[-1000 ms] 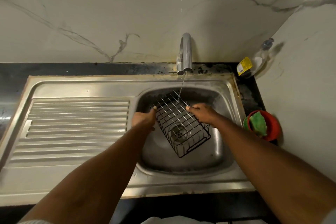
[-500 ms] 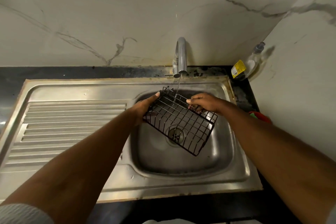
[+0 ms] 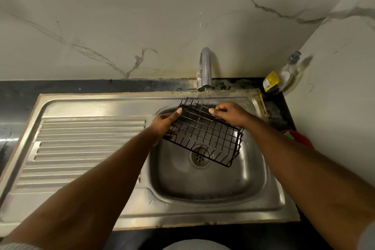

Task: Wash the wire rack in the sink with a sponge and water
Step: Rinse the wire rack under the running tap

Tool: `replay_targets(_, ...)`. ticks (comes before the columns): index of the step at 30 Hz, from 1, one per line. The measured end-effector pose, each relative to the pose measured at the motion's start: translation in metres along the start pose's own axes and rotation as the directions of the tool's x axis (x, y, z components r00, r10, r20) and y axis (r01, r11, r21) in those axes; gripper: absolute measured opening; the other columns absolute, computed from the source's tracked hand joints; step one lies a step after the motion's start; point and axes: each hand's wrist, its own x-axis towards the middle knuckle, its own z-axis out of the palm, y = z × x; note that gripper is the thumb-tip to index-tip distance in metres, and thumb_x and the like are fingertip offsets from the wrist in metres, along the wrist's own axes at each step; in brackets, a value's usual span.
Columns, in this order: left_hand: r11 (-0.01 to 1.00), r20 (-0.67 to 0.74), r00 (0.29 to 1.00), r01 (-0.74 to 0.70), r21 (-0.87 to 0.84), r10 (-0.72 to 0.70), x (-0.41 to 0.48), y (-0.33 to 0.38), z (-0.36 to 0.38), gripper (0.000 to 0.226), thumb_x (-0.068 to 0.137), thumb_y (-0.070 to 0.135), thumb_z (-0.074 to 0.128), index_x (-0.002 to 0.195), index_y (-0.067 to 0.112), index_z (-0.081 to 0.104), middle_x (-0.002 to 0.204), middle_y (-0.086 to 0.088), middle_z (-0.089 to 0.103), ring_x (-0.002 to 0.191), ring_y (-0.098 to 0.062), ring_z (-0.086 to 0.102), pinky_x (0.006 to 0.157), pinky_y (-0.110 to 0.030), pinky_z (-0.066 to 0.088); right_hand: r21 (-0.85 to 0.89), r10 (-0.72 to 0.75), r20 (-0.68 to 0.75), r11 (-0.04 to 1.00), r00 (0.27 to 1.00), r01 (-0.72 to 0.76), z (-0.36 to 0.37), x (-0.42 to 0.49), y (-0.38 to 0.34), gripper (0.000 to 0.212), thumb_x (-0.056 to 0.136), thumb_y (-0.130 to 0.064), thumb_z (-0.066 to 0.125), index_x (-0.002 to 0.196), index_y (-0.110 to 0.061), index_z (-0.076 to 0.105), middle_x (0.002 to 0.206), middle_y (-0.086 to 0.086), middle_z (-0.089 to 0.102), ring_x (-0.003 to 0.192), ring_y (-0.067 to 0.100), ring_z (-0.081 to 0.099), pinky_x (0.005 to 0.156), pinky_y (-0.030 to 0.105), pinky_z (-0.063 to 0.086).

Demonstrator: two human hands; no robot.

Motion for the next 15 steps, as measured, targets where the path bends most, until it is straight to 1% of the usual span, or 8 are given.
replay_targets(2,0.999,0.032,0.999,-0.013,-0.046,0.015,-0.003,0.001,-0.007,0.073,0.077,0.079,0.071,0.117,0.018,0.068,0.103,-0.006,0.068,0.082,-0.018,0.07,0.072,-0.036,0.057,-0.013,-0.031,0.001,0.999,1.0,0.031,-0.002,0.0,-0.012,0.035,0.095,-0.06,0.062,0.081,-0.028,0.066,0.08,-0.006,0.066,0.078,0.012,0.062,0.075,0.031,0.047)
replay_targets(4,0.998,0.093,0.996,0.013,-0.06,-0.007,-0.008,0.006,-0.019,0.06,0.085,0.071,0.07,0.111,0.017,0.067,0.097,-0.004,0.068,0.08,-0.016,0.069,0.072,-0.033,0.056,-0.042,-0.064,0.013,0.997,0.998,0.065,-0.004,0.0,-0.026,0.026,0.096,-0.057,0.062,0.083,-0.034,0.065,0.085,-0.01,0.067,0.082,0.008,0.062,0.07,0.026,0.043)
replay_targets(6,0.998,0.152,0.988,0.045,-0.034,-0.039,-0.009,0.011,-0.03,0.053,0.091,0.064,0.066,0.114,0.017,0.066,0.102,-0.005,0.066,0.089,-0.019,0.065,0.078,-0.035,0.052,-0.062,-0.093,0.031,0.994,0.995,0.095,-0.004,0.002,-0.034,0.022,0.097,-0.055,0.063,0.088,-0.035,0.068,0.091,-0.01,0.068,0.088,0.008,0.063,0.071,0.025,0.044)
replay_targets(7,0.999,0.149,0.988,0.049,-0.022,-0.045,-0.01,0.013,-0.032,0.055,0.092,0.063,0.065,0.119,0.016,0.065,0.108,-0.006,0.065,0.096,-0.021,0.062,0.083,-0.037,0.05,-0.072,-0.103,0.04,0.992,0.994,0.106,-0.003,0.004,-0.037,0.025,0.096,-0.055,0.063,0.093,-0.031,0.071,0.095,-0.007,0.07,0.091,0.01,0.064,0.075,0.027,0.048)
replay_targets(9,1.0,0.066,0.998,0.006,0.006,-0.006,-0.012,0.02,-0.033,0.065,0.093,0.063,0.064,0.133,0.012,0.061,0.118,-0.005,0.062,0.109,-0.025,0.058,0.094,-0.043,0.047,-0.091,-0.122,0.045,0.988,0.991,0.126,0.001,0.008,-0.044,0.033,0.096,-0.055,0.063,0.1,-0.024,0.073,0.1,-0.002,0.071,0.095,0.015,0.065,0.082,0.031,0.052)
replay_targets(11,0.997,-0.011,0.997,-0.073,0.033,0.073,-0.013,0.021,-0.03,0.073,0.087,0.063,0.07,0.137,0.01,0.058,0.123,-0.005,0.06,0.116,-0.027,0.055,0.099,-0.045,0.045,-0.104,-0.15,0.02,0.983,0.989,0.151,0.005,0.009,-0.051,0.028,0.095,-0.053,0.065,0.09,-0.027,0.07,0.095,-0.007,0.068,0.093,0.012,0.064,0.078,0.031,0.051)
replay_targets(13,0.994,-0.065,0.992,-0.106,0.025,0.107,-0.014,0.018,-0.029,0.085,0.074,0.067,0.077,0.135,0.009,0.059,0.125,-0.007,0.063,0.117,-0.028,0.057,0.101,-0.046,0.048,-0.094,-0.183,-0.036,0.979,0.982,0.179,0.009,0.01,-0.055,0.026,0.094,-0.049,0.07,0.08,-0.027,0.065,0.091,-0.008,0.067,0.09,0.009,0.063,0.076,0.031,0.05)
replay_targets(15,0.994,-0.088,0.99,-0.113,0.015,0.114,-0.017,0.014,-0.029,0.082,0.067,0.066,0.082,0.123,0.008,0.065,0.119,-0.01,0.07,0.112,-0.029,0.063,0.105,-0.049,0.051,-0.047,-0.208,-0.09,0.978,0.974,0.204,0.009,0.008,-0.055,0.027,0.093,-0.049,0.07,0.085,-0.024,0.068,0.094,-0.005,0.07,0.091,0.011,0.066,0.08,0.033,0.055)
